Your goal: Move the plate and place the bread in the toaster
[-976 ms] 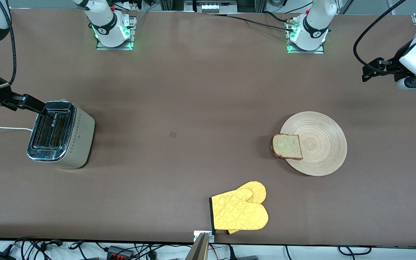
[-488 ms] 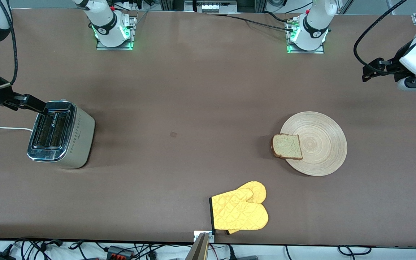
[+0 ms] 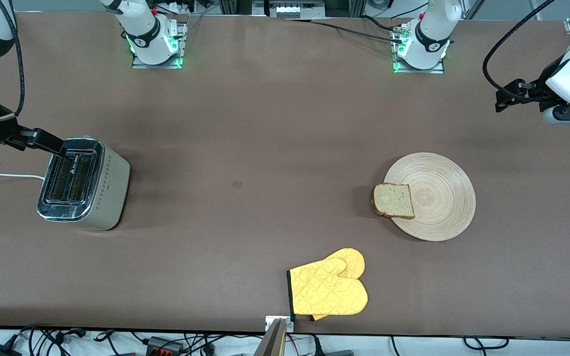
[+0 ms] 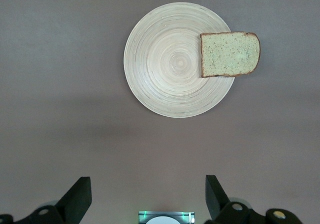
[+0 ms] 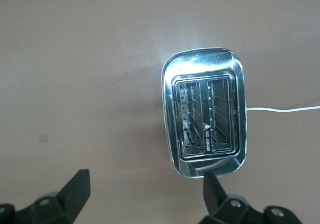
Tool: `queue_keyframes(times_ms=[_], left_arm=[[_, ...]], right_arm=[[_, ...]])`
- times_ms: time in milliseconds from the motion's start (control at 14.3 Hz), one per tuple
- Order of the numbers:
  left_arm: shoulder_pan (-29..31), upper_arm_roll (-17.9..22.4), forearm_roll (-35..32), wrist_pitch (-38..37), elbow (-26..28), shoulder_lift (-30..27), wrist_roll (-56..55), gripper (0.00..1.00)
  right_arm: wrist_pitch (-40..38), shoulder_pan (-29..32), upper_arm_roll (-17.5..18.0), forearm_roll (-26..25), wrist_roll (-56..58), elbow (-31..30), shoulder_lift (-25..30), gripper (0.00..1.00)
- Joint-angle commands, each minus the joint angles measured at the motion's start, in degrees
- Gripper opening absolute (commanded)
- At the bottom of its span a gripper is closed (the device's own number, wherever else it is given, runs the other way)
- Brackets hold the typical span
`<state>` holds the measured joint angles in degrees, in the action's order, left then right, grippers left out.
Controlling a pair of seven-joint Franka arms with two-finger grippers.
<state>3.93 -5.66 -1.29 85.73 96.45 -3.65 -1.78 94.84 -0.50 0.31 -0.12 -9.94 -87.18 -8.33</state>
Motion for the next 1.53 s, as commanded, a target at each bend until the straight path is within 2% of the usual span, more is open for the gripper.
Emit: queue_keyframes(times_ms=[0, 348, 557, 836, 976, 1045, 1185, 1324, 1463], left_arm=[[0.37, -0.41, -0.03, -0.30, -1.70, 0.57, 0.99, 1.00], [-0.15, -0.50, -0.12, -0.74, -1.79, 1.10, 0.81, 1.00], [-0.16, -0.67, -0.03, -2.75, -2.14, 3.73, 0.81, 1.00], [0.20, -0.24, -0.12, -3.29, -9.07, 12.86, 0.99, 1.00], [2.99, 0.03, 0.40, -2.68, -9.96, 16.99, 1.34, 1.00], [5.18, -0.06, 2.93, -1.98, -10.05, 19.36, 2.38, 1.00], [11.33, -0.06, 12.75, 3.36, -9.96, 23.49, 11.30, 1.00], [14.86, -0.06, 18.23, 5.75, -9.96, 29.02, 20.81, 1.00], [18.29, -0.06, 24.02, 7.16, -10.05, 33.07, 24.18, 1.00]], right_arm=[[-1.33, -0.20, -0.04, -0.40, 0.89, 1.22, -0.37, 1.00], [-1.33, -0.20, -0.04, -0.23, 0.89, 1.13, -0.37, 1.00], [-1.33, -0.20, -0.04, -0.31, 0.89, 1.22, -0.28, 1.00], [-1.33, -0.20, -0.04, -0.32, 0.89, 1.22, -0.28, 1.00], [-1.33, -0.20, -0.04, -0.23, 0.89, 1.22, -0.28, 1.00], [-1.33, -0.20, -0.04, -0.23, 0.89, 1.22, -0.28, 1.00], [-1.24, -0.20, -0.04, -0.31, 0.80, 1.22, -0.28, 1.00], [-1.24, -0.20, -0.04, -0.23, 0.45, 1.22, -0.28, 1.00], [-1.24, -0.11, -0.04, -0.14, 0.54, 1.22, -0.28, 1.00]])
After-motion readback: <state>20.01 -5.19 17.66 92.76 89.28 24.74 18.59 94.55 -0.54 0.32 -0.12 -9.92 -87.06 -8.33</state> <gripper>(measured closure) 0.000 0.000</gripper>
